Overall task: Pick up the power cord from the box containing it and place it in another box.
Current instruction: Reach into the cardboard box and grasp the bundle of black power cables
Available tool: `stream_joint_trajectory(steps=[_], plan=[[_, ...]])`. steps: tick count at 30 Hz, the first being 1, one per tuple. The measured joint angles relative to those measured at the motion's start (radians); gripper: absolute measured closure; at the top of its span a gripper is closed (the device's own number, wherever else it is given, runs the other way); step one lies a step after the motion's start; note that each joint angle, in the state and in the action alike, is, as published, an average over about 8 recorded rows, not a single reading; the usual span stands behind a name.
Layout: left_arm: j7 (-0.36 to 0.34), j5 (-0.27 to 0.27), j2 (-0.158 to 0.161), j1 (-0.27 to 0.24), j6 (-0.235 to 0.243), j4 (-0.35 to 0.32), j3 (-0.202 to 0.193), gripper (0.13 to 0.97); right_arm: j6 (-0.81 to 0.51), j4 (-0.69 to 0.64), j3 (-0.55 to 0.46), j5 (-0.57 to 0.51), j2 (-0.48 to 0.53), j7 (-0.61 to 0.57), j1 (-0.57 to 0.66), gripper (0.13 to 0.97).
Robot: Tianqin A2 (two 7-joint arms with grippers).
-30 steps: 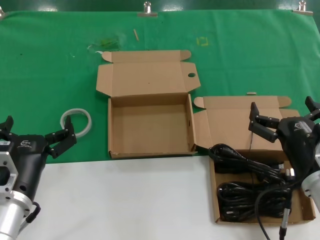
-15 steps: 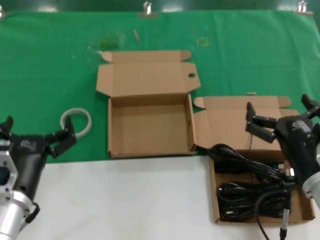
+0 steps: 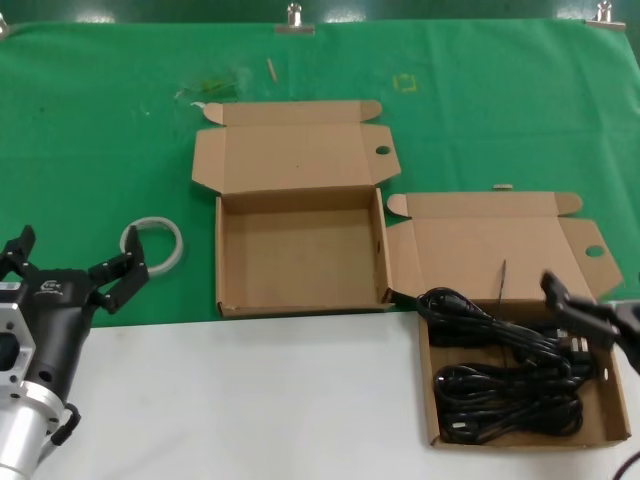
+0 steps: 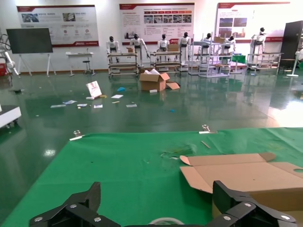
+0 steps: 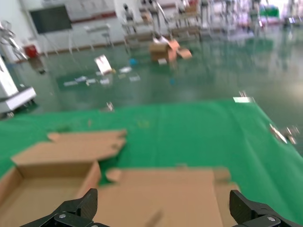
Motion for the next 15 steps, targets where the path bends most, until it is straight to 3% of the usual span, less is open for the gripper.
stream_joint_trajectory(steps=[5, 15], plan=[[0.0, 0.0, 0.0, 0.0, 0.0, 0.0, 0.0, 0.293, -0.011, -0.035, -0.025, -0.008, 0.001, 0.004, -0.037, 0.129], [0.0, 0.0, 0.0, 0.0, 0.0, 0.0, 0.0, 0.473, -0.074, -0.144, -0.116, -0.227, -0.072, -0.166, 0.033, 0.129]])
